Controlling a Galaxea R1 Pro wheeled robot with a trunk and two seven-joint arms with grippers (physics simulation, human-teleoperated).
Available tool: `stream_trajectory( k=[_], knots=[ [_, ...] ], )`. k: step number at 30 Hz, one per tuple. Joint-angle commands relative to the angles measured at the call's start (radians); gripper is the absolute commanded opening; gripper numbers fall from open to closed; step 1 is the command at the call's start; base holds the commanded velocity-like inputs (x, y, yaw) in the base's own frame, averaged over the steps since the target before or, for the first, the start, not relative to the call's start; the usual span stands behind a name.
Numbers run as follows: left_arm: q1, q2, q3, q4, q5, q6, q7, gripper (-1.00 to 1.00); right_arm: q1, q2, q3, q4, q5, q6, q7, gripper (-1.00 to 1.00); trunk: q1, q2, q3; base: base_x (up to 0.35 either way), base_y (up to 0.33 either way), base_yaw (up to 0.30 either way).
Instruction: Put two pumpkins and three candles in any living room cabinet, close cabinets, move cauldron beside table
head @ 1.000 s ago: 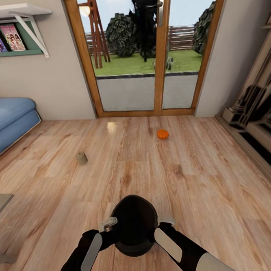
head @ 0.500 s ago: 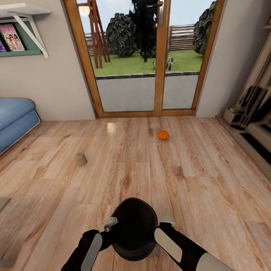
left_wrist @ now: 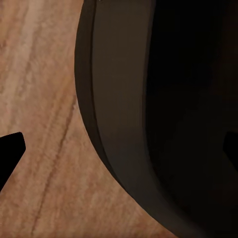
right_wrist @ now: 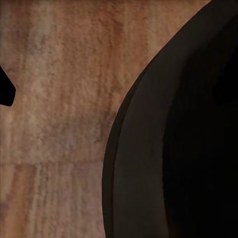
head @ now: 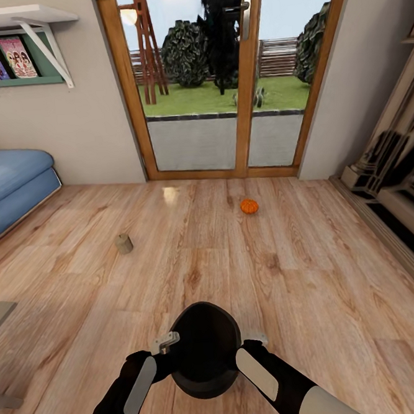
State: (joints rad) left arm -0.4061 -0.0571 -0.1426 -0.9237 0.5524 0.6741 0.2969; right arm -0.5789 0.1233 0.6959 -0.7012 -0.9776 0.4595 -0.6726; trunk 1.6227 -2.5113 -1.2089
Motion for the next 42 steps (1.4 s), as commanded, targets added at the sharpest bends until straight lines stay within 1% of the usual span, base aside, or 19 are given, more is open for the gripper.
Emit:
stream_trajectory(
  k=[1,23,29,34,37,40,42],
  knots=[
    [0.0,0.0,-0.002,-0.001,0.011,0.002,0.01,1.0,-0.001,-0.001,0.004,-0.001,-0.006,0.002,-0.007,1.0,0.0,0.0,-0.001,0.0,0.0,0.0],
    [0.0,0.0,-0.002,-0.001,0.011,0.002,0.011,1.0,-0.001,-0.001,0.004,-0.001,-0.006,0.002,-0.007,1.0,0.0,0.0,-0.001,0.0,0.0,0.0],
    [0.0,-0.001,-0.002,-0.001,0.011,0.002,0.011,1.0,-0.001,-0.001,0.004,-0.001,-0.006,0.002,-0.007,1.0,0.003,-0.002,-0.024,0.0,0.0,0.0],
    [0.0,-0.001,-0.002,-0.001,0.011,0.002,0.011,1.0,-0.001,-0.001,0.005,-0.001,-0.006,0.002,-0.007,1.0,0.003,-0.002,-0.024,0.0,0.0,0.0],
    [0.0,-0.001,-0.002,-0.001,0.011,0.002,0.011,1.0,-0.001,0.0,0.005,-0.001,-0.005,0.002,0.008,1.0,0.003,-0.002,-0.024,0.0,0.0,0.0],
    [0.0,-0.001,-0.002,-0.001,0.011,0.002,0.011,1.0,-0.001,-0.001,0.005,0.0,-0.004,0.002,0.074,1.0,0.003,-0.002,-0.024,0.0,0.0,0.0],
    [0.0,-0.001,-0.002,-0.001,0.011,0.002,0.011,1.0,-0.001,-0.001,0.004,0.0,-0.001,0.002,0.092,1.0,0.003,-0.002,-0.024,0.0,0.0,0.0]
  ],
)
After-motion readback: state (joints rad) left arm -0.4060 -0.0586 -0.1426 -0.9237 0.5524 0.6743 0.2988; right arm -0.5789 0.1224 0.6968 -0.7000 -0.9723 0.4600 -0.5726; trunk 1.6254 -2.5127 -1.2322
